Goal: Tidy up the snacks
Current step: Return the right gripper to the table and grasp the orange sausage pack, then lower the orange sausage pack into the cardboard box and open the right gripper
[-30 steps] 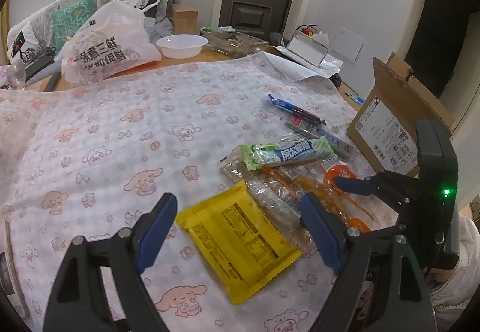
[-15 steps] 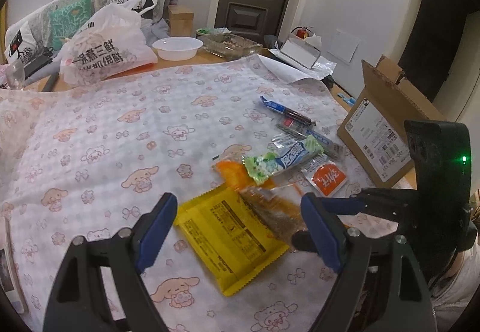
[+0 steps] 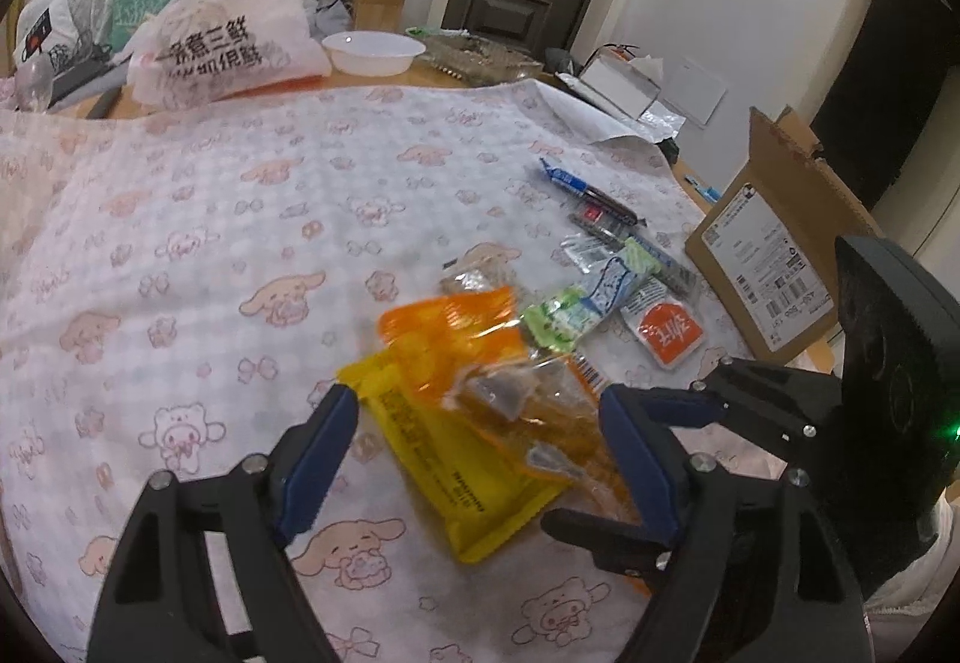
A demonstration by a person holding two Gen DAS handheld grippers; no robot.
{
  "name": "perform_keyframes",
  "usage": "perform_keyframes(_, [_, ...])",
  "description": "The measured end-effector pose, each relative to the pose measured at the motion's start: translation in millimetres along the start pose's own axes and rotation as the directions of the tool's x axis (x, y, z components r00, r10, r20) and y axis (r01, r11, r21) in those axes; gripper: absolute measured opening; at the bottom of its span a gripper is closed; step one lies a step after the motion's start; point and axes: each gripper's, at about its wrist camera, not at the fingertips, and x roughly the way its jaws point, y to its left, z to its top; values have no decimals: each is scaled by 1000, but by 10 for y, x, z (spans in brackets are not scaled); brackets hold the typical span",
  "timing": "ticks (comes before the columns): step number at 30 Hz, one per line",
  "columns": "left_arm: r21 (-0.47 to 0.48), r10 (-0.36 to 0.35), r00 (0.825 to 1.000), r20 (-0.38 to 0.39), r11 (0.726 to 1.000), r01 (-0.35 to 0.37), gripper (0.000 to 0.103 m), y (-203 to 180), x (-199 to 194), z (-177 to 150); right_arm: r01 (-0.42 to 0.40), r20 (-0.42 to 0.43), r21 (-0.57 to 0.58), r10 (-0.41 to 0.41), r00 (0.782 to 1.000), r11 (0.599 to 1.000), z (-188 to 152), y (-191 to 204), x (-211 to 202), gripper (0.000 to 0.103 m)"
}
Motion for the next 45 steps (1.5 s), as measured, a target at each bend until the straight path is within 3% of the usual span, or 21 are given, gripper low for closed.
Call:
perform_keyframes(7, [-11, -17, 1000, -13, 1000, 17, 75, 22, 69, -38, 41, -28, -41, -42, 999, 998, -41, 28, 51, 70])
perform_keyframes(12, [-12, -26, 999, -30, 1000, 26, 73, 5, 134, -56, 104, -25, -97, -107, 994, 990, -63, 109, 58, 57])
perform_keyframes(21, [-32, -68, 998, -13, 997, 67, 72, -13, 81, -22, 76, 31, -68, -74, 997, 995, -19, 102, -133, 55])
perform_keyframes(25, [-27, -132, 991, 38, 991, 133, 52, -86, -91, 58, 67, 80, -61, -62, 995, 996, 64, 110, -301, 56])
perform_keyframes(28, [19, -162, 984, 68, 987, 162, 33, -200, -252, 129, 34, 119, -46, -28, 993, 998, 128, 66, -459, 56])
perform_keyframes(29, [32, -170, 982, 76, 985, 168, 31, -245, -302, 152, 25, 132, -45, -19, 991, 999, 139, 55, -506, 56])
perform_keyframes(39, [173, -144, 973, 178, 978, 113, 31, -849, -794, 559, -4, 289, -58, 21, 957, 998, 278, -96, -1228, 56])
perform_keyframes(45, [300, -128, 973, 192, 952, 66, 31, -1446, -860, 856, 22, 381, -27, -11, 925, 999, 220, -404, -1706, 56])
